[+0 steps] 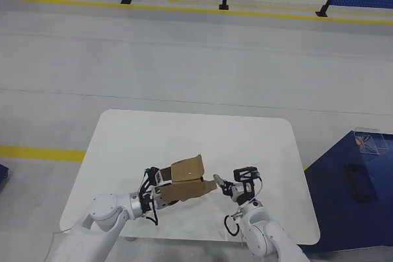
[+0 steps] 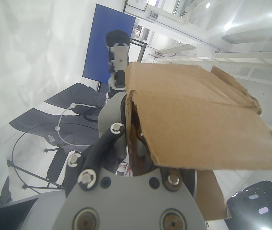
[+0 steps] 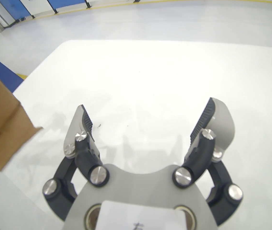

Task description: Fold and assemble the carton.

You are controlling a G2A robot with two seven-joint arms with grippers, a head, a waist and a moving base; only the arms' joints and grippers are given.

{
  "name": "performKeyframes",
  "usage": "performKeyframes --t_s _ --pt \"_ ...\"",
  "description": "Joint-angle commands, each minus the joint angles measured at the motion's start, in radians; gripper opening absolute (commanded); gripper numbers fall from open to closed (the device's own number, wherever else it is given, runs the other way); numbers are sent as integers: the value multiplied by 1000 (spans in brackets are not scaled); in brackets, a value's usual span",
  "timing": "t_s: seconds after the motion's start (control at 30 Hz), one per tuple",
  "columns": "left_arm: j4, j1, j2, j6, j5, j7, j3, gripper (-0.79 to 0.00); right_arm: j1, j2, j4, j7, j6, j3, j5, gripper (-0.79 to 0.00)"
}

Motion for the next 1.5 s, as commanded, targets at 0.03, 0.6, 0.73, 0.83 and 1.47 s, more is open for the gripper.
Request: performKeyframes --t_s 0.03,0.6,0.73,0.83,1.47 --pt "0 -2 -1 1 3 2 4 -785 -11 -4 12 29 -62 -27 44 0" --pt "4 5 -7 0 15 20 29 -785 -73 1 -84 27 -202 35 197 0" --pt "-3 12 -8 1 18 27 31 -785 -87 4 -109 23 -205 52 198 0" --pt "-8 16 -8 2 19 29 32 -785 -96 6 -131 30 -206 69 203 0" --pt "-32 35 -7 5 32 36 32 -785 -117 9 -225 58 -205 95 185 0"
